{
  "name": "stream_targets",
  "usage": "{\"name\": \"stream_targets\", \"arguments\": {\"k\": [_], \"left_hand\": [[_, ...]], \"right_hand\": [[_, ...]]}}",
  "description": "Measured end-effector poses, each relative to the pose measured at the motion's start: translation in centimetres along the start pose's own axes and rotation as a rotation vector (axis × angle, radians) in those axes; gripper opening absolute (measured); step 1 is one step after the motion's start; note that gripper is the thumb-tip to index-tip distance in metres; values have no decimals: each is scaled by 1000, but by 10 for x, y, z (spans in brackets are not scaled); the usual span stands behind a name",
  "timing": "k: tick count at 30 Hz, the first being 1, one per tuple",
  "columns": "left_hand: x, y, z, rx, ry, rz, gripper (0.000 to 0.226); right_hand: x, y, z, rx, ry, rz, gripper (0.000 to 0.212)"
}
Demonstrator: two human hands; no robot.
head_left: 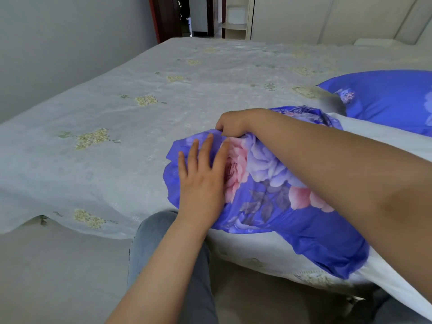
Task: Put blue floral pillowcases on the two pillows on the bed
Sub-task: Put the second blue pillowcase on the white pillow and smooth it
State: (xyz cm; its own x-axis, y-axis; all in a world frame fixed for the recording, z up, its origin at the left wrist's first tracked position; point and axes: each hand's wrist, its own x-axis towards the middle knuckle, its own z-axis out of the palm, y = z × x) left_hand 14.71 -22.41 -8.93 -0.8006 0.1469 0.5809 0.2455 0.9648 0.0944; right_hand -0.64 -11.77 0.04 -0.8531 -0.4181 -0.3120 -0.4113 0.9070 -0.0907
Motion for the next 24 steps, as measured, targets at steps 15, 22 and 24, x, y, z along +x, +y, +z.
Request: {"name": "stream_targets", "arguments": {"k": [15, 22, 24], "left_hand": [[43, -33, 5, -674, -355, -120, 77], [130, -44, 22, -429, -685, -317, 50], [149, -40, 33, -438, -708, -290, 40]], "right_hand": [[44, 56, 36, 764, 518, 402, 49], [23, 71, 29, 735, 218, 186, 29], [21, 73, 34, 812, 328, 167, 26]]}}
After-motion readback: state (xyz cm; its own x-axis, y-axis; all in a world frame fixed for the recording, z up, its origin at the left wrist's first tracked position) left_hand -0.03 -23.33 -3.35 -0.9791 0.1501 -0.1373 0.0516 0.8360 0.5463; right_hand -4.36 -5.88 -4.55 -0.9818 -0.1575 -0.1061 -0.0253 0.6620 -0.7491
